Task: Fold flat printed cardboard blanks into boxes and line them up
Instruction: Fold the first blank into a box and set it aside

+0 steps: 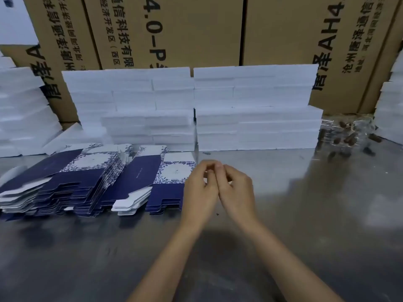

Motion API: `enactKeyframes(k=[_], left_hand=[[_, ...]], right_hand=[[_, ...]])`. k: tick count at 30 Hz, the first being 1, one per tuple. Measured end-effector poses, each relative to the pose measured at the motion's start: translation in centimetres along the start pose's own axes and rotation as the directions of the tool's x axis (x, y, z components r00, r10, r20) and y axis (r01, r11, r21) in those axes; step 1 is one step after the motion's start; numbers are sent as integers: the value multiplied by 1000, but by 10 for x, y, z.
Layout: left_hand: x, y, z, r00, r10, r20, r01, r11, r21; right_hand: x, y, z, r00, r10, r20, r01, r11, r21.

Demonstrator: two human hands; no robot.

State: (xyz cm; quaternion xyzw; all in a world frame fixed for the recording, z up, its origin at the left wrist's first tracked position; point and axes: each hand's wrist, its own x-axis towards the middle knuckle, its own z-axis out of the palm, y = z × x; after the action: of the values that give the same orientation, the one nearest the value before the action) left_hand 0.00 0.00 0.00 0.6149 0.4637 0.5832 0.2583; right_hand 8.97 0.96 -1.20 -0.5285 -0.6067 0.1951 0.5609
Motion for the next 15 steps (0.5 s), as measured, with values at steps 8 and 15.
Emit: enactKeyframes(k=[8, 15], left_hand=[[8, -46, -46, 980, 86, -180, -40, 968, 248], [17, -74, -95, 945, 6, -328, 190, 804, 563]], right_hand=[[-19, 45, 24, 982, 77, 173, -56, 991, -122], [-24, 47, 25, 936, 87, 341, -19, 980, -197]])
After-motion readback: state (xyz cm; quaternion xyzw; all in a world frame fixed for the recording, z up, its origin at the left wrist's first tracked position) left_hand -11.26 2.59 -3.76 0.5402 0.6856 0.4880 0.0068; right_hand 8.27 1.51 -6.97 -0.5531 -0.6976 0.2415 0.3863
